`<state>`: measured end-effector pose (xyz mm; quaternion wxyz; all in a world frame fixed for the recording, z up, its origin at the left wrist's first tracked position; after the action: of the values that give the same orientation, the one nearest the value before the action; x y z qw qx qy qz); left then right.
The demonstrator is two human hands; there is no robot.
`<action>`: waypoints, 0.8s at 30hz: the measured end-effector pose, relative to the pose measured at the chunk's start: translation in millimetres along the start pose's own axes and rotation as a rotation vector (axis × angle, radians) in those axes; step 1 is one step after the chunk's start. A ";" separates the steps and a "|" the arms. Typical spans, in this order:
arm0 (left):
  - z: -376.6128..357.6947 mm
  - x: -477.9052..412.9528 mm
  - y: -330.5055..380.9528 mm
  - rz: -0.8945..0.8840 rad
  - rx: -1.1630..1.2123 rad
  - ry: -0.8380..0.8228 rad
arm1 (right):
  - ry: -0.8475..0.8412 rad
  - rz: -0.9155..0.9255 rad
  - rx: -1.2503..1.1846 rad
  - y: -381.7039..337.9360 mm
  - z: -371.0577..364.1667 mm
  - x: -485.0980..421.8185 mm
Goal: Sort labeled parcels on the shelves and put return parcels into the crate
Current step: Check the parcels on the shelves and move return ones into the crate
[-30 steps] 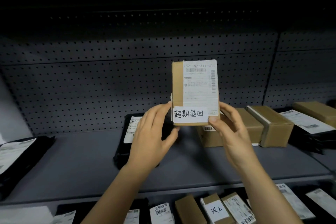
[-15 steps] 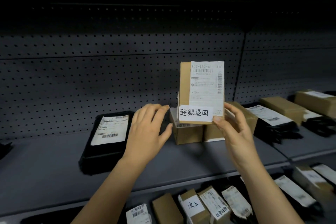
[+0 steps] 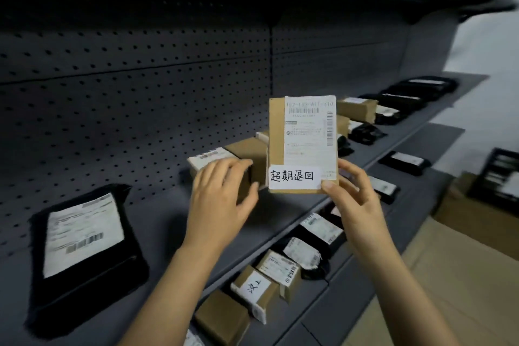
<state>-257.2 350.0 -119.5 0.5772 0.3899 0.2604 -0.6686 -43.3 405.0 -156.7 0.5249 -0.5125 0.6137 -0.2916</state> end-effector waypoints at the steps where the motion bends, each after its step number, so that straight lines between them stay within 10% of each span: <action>1: -3.1 3.0 3.1 -0.016 0.032 -0.019 | 0.035 -0.001 0.015 -1.4 5.1 11.3; 24: -77.7 48.2 207.9 -0.334 0.515 -0.304 | 0.702 0.005 0.217 -57.2 177.5 195.9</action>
<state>-38.9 343.5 -181.6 0.3745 0.3706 0.0545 -0.8482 157.5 236.3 -222.6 0.3343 -0.3211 0.7233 -0.5118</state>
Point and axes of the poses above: each hand's wrist, its own x-axis away from the middle knuckle, its own z-axis out of the back of the hand, y = z × x, the point moved 6 cm from there along -x, towards the middle knuckle, and after that the axes turned 2 degrees about -x, right-handed, at the moved point
